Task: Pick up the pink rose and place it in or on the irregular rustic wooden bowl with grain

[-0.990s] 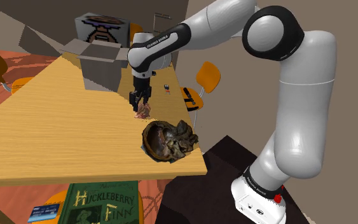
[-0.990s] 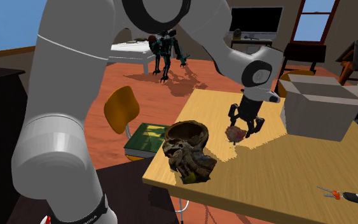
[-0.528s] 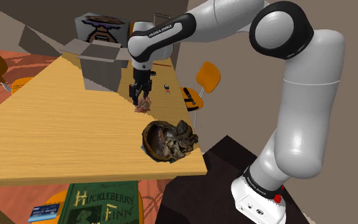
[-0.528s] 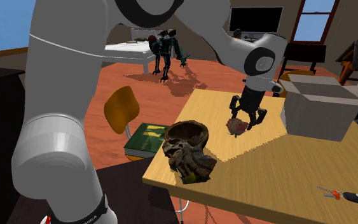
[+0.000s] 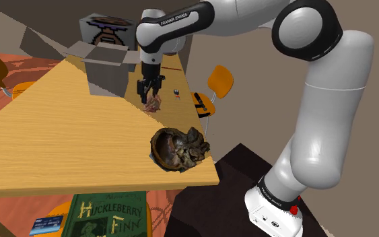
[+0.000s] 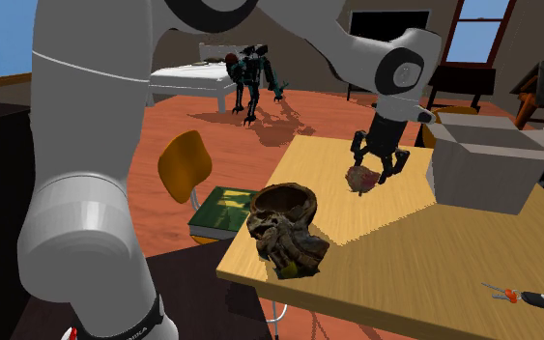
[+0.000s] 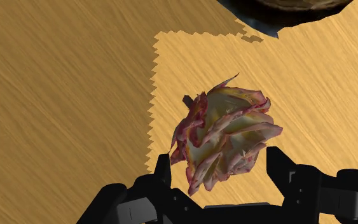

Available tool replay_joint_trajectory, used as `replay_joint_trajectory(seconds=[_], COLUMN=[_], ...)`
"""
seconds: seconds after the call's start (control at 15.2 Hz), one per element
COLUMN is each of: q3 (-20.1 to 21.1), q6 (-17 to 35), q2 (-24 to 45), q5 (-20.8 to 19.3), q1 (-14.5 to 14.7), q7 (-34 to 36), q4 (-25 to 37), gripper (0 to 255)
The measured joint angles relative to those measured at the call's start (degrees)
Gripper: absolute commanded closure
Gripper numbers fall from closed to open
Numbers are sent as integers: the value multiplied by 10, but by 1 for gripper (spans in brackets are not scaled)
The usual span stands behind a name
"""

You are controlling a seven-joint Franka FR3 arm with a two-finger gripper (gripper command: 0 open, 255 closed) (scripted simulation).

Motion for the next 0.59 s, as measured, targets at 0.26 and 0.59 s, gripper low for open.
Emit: replay_joint_trajectory(seconds=[0.26,0.59], q3=[0,-1], q6=[-25,-60], q2=[-11,-23], q5=[-1,-2], q1=[0,-1], q7=[3,5], q4=[14,37], gripper=[255,255])
